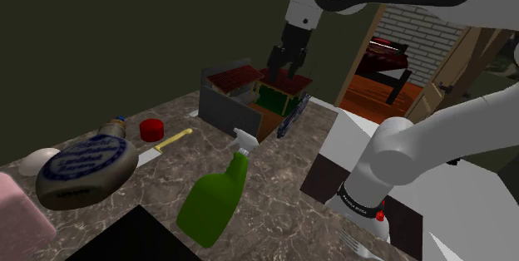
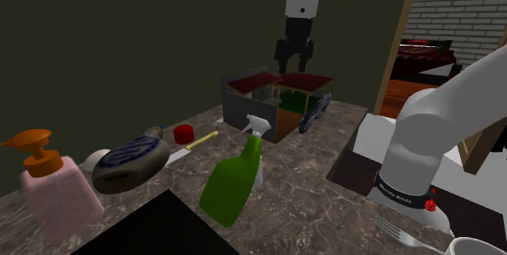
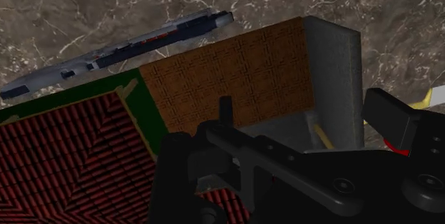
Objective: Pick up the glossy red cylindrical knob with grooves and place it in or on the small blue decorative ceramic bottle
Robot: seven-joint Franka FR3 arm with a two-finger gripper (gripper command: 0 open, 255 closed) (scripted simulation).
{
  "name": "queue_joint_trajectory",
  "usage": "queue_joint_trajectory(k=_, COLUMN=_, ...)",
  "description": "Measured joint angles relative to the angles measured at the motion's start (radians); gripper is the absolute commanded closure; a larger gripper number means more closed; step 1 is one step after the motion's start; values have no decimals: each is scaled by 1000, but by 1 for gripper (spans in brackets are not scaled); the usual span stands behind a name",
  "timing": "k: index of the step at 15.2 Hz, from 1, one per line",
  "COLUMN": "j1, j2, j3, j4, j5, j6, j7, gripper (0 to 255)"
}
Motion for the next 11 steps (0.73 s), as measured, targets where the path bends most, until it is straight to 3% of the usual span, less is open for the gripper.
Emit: queue_joint_trajectory(k=11, j1=37, j2=352, j3=171, j4=148, j5=22, j6=205, j7=231, gripper=0)
